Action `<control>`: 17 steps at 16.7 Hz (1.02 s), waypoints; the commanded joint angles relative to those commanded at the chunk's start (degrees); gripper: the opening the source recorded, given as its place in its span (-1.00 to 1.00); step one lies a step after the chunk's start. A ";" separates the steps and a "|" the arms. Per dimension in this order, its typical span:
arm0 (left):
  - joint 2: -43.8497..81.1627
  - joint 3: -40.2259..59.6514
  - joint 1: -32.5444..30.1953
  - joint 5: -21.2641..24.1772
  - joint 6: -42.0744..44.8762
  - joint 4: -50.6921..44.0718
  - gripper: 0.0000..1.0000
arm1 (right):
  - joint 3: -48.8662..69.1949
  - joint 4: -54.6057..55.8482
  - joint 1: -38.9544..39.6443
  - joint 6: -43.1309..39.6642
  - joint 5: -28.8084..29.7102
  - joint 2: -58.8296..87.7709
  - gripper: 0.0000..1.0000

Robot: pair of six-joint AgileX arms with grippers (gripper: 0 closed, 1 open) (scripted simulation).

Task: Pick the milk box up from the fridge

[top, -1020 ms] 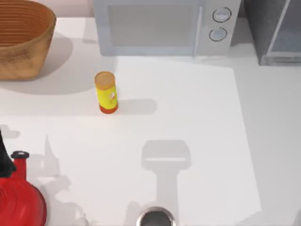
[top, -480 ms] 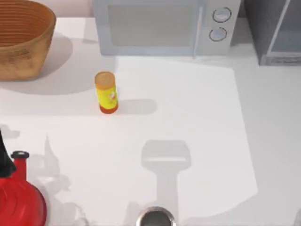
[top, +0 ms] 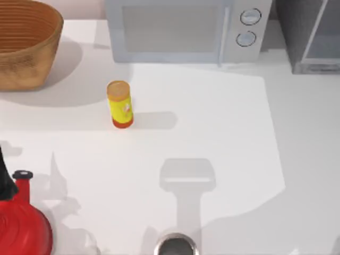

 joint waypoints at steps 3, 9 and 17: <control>0.00 0.00 0.00 0.00 0.00 0.00 1.00 | 0.81 -0.61 0.20 -0.01 0.21 0.41 1.00; 0.00 0.00 0.00 0.00 0.00 0.00 1.00 | 0.81 -0.61 0.20 -0.01 0.21 0.41 0.40; 0.00 0.00 0.00 0.00 0.00 0.00 1.00 | 0.81 -0.61 0.20 -0.01 0.21 0.41 -0.81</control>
